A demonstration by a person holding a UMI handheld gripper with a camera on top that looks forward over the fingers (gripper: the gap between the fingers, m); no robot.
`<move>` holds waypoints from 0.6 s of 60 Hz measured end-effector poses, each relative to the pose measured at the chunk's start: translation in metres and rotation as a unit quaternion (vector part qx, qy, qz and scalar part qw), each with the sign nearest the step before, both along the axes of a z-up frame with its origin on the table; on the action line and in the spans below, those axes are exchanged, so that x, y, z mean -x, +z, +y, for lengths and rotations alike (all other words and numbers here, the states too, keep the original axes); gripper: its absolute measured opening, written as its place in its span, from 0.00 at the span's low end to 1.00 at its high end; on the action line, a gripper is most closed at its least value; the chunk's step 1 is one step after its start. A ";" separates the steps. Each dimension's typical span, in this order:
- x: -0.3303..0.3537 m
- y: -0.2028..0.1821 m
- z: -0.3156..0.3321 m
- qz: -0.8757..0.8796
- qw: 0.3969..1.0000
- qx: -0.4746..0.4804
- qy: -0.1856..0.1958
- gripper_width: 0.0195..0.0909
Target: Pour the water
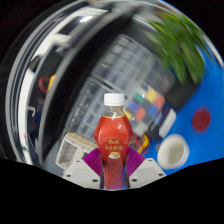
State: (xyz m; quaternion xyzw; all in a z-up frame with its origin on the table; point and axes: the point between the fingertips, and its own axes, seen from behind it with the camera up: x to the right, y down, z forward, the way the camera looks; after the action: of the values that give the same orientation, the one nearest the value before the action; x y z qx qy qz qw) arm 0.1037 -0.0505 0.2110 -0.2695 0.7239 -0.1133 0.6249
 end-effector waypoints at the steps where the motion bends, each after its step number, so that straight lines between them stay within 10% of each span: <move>1: -0.004 0.006 -0.008 -0.011 0.999 0.032 -0.001 0.13; 17: -0.007 0.075 -0.114 -0.070 0.912 0.402 -0.038 0.15; 36: -0.012 -0.034 -0.202 -0.007 0.869 0.494 -0.009 0.15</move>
State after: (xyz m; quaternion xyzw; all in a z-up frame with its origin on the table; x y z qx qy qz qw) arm 0.1154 -0.2528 0.1774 -0.5359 0.5711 -0.4637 0.4143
